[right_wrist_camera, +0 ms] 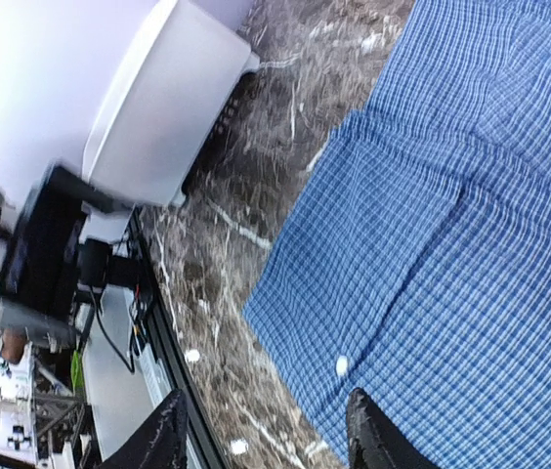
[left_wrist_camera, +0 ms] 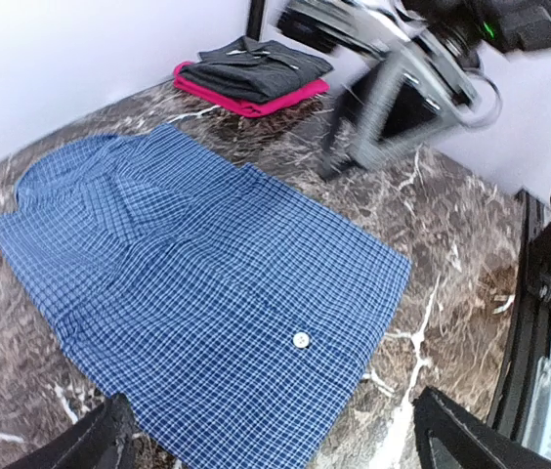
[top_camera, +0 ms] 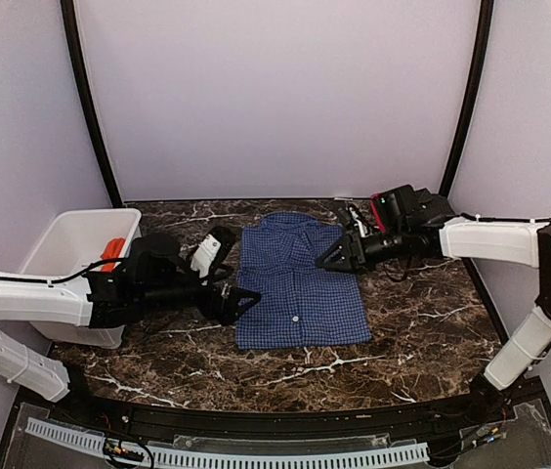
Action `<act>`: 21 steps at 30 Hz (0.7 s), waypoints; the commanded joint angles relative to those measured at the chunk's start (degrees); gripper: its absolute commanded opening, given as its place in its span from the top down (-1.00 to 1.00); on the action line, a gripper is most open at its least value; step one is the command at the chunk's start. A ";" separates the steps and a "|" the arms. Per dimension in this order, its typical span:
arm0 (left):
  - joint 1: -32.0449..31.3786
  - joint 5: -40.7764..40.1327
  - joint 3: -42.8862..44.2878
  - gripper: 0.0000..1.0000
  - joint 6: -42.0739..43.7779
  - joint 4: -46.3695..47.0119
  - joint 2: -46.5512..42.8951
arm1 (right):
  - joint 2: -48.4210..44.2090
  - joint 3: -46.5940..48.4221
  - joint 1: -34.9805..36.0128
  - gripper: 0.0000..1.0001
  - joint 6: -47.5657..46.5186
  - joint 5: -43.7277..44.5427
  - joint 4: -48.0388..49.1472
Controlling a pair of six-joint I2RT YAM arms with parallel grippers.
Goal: Fold and stack the mixed laundry pile
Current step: Pick up the 2/3-rectangle-folded shirt from the center of the board.
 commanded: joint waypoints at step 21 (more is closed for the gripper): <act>-24.44 -31.96 19.23 -0.19 51.49 -8.27 37.75 | 39.28 43.04 2.88 0.77 -21.35 8.47 -20.38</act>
